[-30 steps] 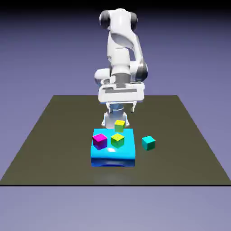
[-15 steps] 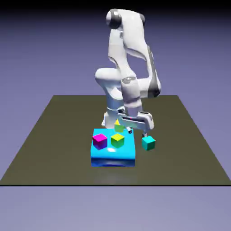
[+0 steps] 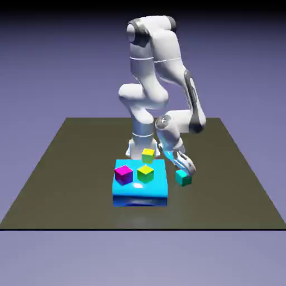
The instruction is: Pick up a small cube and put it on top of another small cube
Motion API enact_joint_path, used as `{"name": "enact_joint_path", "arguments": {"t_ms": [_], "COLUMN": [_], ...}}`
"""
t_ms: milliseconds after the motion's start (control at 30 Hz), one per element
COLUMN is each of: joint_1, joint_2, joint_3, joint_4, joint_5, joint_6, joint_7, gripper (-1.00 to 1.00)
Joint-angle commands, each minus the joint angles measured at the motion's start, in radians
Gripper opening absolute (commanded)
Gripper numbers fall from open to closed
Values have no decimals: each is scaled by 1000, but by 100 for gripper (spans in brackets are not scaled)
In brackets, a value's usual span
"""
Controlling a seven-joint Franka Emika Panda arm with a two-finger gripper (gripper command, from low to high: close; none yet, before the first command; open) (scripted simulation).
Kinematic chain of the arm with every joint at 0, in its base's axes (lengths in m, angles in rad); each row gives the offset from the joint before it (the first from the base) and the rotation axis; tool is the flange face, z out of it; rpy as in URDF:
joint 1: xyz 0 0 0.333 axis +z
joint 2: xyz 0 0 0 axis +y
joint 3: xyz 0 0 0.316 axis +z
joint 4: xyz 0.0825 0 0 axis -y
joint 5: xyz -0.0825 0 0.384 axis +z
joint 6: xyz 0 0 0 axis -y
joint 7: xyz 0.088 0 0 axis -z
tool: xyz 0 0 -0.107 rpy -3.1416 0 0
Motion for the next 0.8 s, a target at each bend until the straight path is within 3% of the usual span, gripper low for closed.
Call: {"name": "enact_joint_path", "arguments": {"t_ms": [0,167,200,767], "joint_1": [5,28,28,-18], "joint_2": [36,215,215,-305], "joint_3": [-4,-26,-26,0], "joint_4": [4,24,24,-32], "joint_5": [-4,-25,-25,-9], "joint_6": [33,196,196,-285], "joint_7": [-4,-21,-21,19], "gripper": [0,0,-100,-100]}}
